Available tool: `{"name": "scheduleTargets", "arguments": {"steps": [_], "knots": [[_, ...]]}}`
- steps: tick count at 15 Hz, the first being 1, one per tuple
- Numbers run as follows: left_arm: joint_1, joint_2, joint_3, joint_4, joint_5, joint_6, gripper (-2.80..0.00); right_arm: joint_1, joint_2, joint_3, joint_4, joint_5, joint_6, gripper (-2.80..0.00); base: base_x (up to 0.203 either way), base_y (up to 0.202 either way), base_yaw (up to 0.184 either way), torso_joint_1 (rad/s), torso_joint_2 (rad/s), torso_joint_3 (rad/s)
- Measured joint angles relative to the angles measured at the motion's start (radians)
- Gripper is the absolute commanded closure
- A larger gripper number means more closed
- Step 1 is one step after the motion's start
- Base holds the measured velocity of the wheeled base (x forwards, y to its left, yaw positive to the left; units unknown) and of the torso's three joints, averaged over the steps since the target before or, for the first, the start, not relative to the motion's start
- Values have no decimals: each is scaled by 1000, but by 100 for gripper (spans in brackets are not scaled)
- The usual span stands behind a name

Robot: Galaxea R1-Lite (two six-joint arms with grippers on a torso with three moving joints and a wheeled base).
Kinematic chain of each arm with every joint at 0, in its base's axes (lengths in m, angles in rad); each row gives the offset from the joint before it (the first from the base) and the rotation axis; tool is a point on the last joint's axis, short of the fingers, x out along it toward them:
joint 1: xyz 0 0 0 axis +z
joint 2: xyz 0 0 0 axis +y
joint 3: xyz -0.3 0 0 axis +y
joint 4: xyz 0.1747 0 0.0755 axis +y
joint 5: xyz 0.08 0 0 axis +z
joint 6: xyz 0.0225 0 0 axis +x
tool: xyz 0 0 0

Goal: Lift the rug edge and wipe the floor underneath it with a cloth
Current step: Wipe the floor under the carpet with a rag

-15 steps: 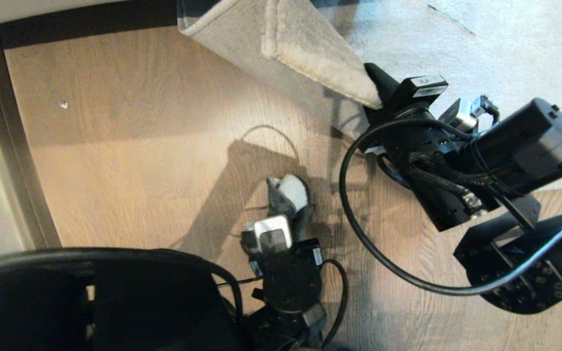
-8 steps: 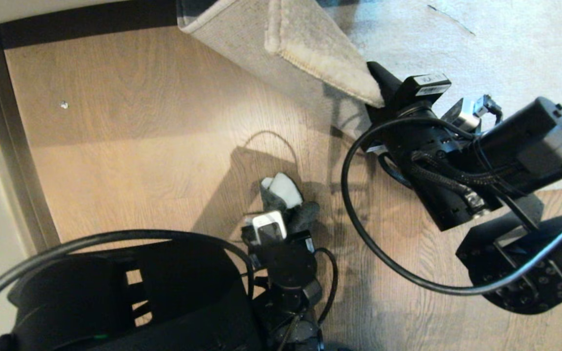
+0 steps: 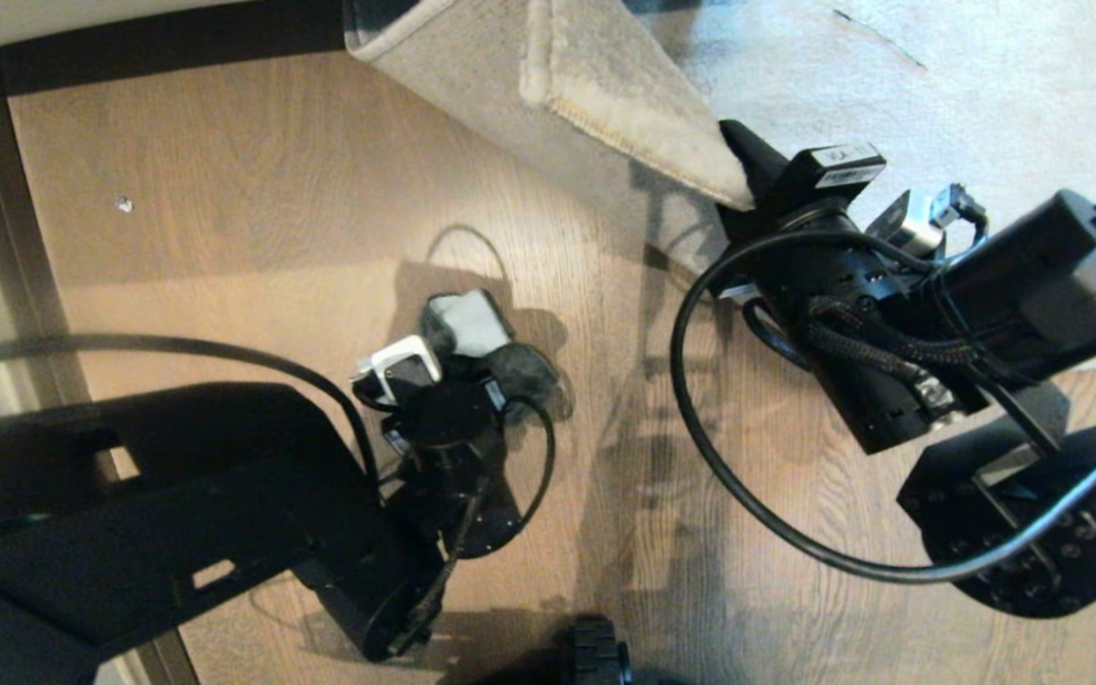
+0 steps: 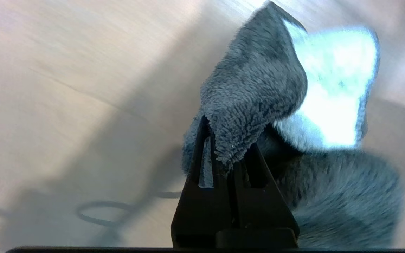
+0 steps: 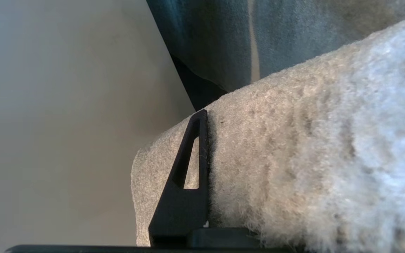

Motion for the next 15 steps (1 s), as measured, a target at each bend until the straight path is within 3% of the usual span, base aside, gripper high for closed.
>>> {"name": "scheduleTargets", "arguments": {"steps": [4, 8, 11, 15], "knots": [[101, -106, 149, 0, -9, -1, 0, 1, -6, 11, 0, 0, -1, 0, 0, 0, 0, 0, 0, 0], [99, -224, 311, 0, -11, 5, 0, 1, -9, 13, 0, -1, -1, 0, 0, 0, 0, 0, 0, 0], [-18, -303, 391, -1, 2, 37, 0, 1, -13, 19, 0, 0, -1, 0, 0, 0, 0, 0, 0, 0], [-269, -330, 423, -1, 83, 75, 0, 1, -13, 18, 1, -1, -1, 0, 0, 0, 0, 0, 0, 0]]}}
